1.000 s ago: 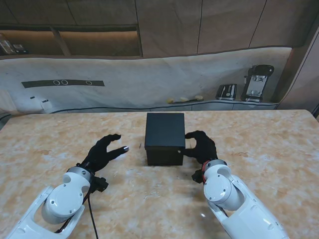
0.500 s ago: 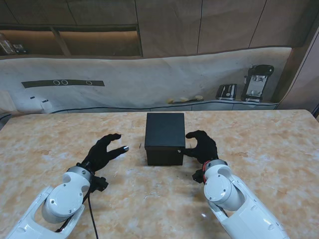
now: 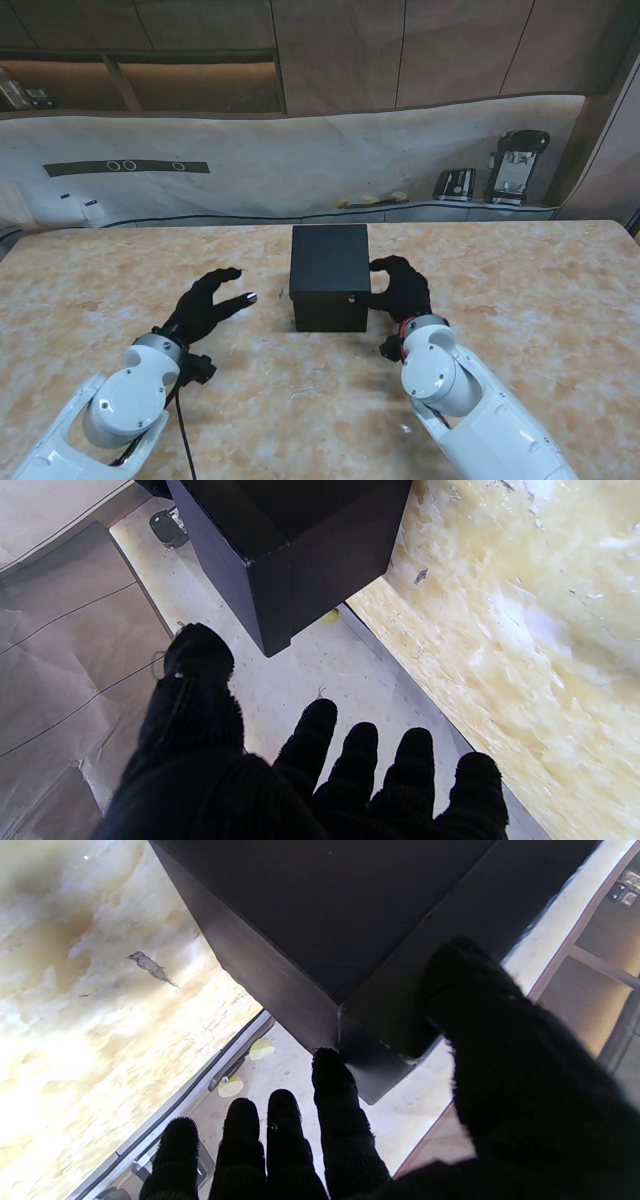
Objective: Pack mini donuts into a plastic bag, tie the opening and put the bag into the gift box
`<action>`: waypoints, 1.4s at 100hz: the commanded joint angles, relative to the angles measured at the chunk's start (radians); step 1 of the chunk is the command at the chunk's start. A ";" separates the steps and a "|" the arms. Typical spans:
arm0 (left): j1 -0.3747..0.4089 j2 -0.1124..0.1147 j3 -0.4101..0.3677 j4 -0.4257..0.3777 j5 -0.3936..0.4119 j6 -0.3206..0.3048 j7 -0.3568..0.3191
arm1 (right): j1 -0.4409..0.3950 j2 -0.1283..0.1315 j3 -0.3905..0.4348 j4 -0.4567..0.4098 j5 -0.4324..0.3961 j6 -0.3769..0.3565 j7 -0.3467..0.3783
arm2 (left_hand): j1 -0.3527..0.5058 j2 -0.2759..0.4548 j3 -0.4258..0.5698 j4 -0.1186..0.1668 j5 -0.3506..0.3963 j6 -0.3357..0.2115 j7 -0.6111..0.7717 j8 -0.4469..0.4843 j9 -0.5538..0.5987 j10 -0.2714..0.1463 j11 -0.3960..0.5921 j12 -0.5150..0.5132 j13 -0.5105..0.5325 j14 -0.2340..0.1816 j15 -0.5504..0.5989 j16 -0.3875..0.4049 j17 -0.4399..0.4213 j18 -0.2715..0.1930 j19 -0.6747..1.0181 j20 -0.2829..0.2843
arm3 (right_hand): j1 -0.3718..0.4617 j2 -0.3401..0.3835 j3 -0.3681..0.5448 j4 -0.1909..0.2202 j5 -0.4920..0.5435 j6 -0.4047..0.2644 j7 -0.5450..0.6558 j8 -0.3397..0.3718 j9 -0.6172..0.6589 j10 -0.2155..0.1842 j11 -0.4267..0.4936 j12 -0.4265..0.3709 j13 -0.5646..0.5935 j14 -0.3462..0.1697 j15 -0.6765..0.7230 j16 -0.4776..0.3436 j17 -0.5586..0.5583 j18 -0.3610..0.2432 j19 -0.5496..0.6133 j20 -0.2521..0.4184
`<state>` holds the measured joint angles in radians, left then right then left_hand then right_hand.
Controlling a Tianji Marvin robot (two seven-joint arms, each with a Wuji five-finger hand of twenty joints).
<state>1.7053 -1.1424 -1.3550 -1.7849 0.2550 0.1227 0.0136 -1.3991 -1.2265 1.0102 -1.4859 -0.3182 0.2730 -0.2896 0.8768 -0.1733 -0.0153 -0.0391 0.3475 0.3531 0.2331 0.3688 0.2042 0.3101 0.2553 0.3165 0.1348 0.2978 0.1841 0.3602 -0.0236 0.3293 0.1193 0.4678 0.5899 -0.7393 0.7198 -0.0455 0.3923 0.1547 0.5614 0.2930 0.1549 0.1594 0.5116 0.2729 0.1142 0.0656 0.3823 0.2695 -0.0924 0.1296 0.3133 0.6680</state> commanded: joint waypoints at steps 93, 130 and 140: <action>0.001 -0.003 -0.009 -0.005 -0.014 -0.008 -0.011 | 0.020 -0.034 0.001 -0.008 0.023 0.085 -0.029 | 0.006 0.057 -0.009 0.012 -0.006 -0.009 -0.018 -0.016 -0.024 -0.024 -0.007 0.006 -0.031 -0.028 0.006 0.008 -0.018 -0.012 -0.011 0.008 | -0.014 0.041 -0.040 -0.019 0.004 0.002 0.005 -0.016 0.018 0.005 -0.021 -0.019 0.007 -0.006 -0.021 0.006 -0.010 -0.001 -0.035 -0.018; 0.003 -0.004 -0.007 -0.005 -0.022 -0.006 -0.008 | 0.015 -0.034 0.001 -0.018 0.016 0.106 -0.030 | 0.006 0.065 -0.009 0.012 -0.005 -0.011 -0.016 -0.016 -0.023 -0.026 -0.008 0.007 -0.032 -0.029 0.006 0.008 -0.019 -0.016 -0.011 0.009 | -0.021 0.052 -0.043 -0.013 0.013 0.011 -0.003 -0.019 0.017 0.007 -0.013 -0.015 0.006 -0.004 -0.016 0.008 -0.009 0.001 -0.038 -0.022; 0.004 -0.004 -0.009 -0.006 -0.021 -0.005 -0.008 | 0.011 -0.034 0.002 -0.020 0.015 0.118 -0.029 | 0.006 0.067 -0.010 0.012 -0.004 -0.011 -0.016 -0.016 -0.024 -0.027 -0.009 0.007 -0.032 -0.029 0.006 0.008 -0.020 -0.015 -0.011 0.009 | -0.019 0.048 -0.033 -0.007 0.010 0.013 -0.011 -0.021 0.016 0.010 -0.014 -0.016 0.005 -0.002 -0.018 0.006 -0.009 0.002 -0.038 -0.023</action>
<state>1.7045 -1.1435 -1.3630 -1.7836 0.2346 0.1171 0.0178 -1.3824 -1.2521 1.0083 -1.4986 -0.3001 0.3802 -0.3283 0.8770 -0.1365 -0.0147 -0.0391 0.3475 0.3530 0.2331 0.3586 0.2042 0.3100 0.2553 0.3165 0.1338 0.2978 0.1841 0.3602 -0.0248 0.3293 0.1193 0.4678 0.5733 -0.7711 0.6369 -0.0824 0.3957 0.1598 0.5597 0.2830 0.1549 0.1627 0.4992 0.2740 0.1142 0.0688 0.3711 0.2694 -0.0924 0.1376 0.2911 0.6549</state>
